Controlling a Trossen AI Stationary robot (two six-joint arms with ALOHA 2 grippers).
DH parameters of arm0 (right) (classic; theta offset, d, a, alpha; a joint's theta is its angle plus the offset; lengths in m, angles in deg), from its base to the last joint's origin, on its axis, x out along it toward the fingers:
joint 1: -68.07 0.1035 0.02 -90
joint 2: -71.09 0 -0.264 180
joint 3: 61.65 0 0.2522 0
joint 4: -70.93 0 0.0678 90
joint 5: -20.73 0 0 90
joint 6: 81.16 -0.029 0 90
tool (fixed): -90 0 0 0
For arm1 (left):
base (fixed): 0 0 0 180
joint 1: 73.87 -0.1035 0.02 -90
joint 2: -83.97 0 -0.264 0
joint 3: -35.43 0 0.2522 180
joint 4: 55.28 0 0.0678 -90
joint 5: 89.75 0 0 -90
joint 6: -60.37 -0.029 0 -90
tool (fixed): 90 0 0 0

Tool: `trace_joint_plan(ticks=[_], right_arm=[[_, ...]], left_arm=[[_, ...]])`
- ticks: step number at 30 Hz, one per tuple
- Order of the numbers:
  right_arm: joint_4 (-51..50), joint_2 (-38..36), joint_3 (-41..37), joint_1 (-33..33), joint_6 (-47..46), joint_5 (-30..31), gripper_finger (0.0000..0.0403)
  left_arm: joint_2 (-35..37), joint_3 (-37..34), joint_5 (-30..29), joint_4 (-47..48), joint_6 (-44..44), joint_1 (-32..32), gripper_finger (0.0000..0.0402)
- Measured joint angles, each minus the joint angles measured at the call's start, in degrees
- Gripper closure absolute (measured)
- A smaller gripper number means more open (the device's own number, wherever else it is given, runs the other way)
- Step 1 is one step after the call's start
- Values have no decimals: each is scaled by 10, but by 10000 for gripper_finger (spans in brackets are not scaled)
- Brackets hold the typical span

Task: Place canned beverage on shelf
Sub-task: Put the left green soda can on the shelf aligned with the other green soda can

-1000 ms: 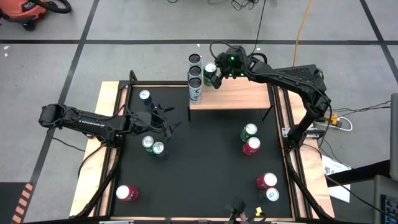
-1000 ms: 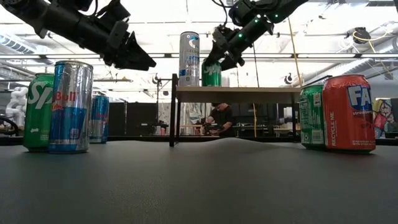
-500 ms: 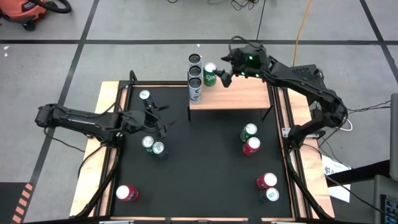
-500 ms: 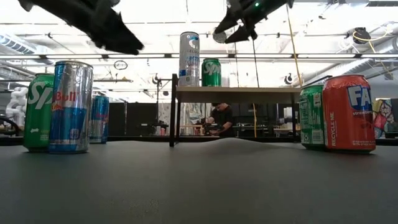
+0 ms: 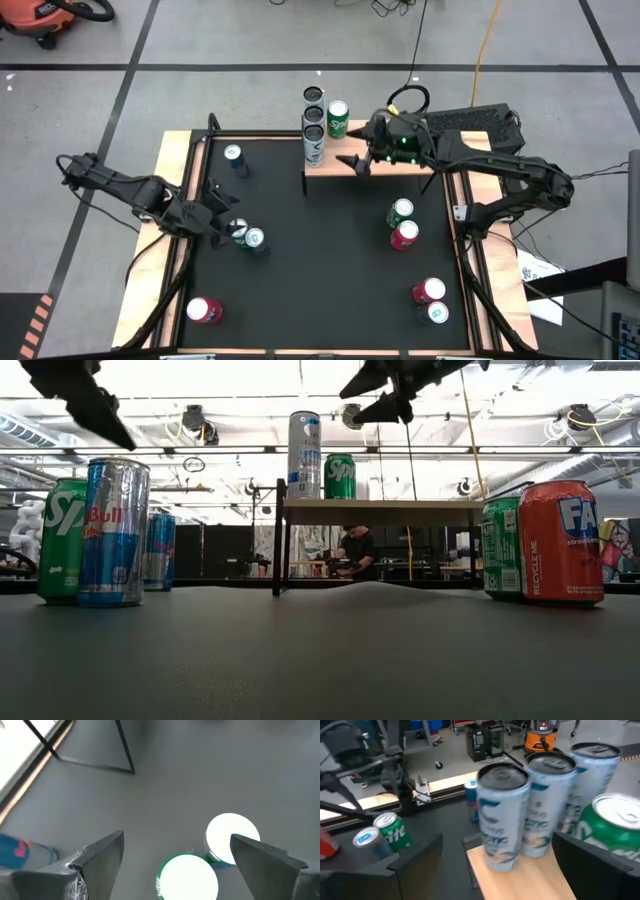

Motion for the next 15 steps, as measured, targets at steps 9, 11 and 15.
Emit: trace_joint_plan(ticks=[9, 11, 15], right_arm=[[33, 1, -30, 65, -16, 51, 42], [29, 1, -30, 76, -16, 61, 42], [31, 0, -30, 92, -17, 63, 42]], left_arm=[[2, -68, 1, 10, 101, 38, 38], [2, -83, 1, 2, 106, 38, 38], [2, -103, 6, -24, 107, 38, 38]])
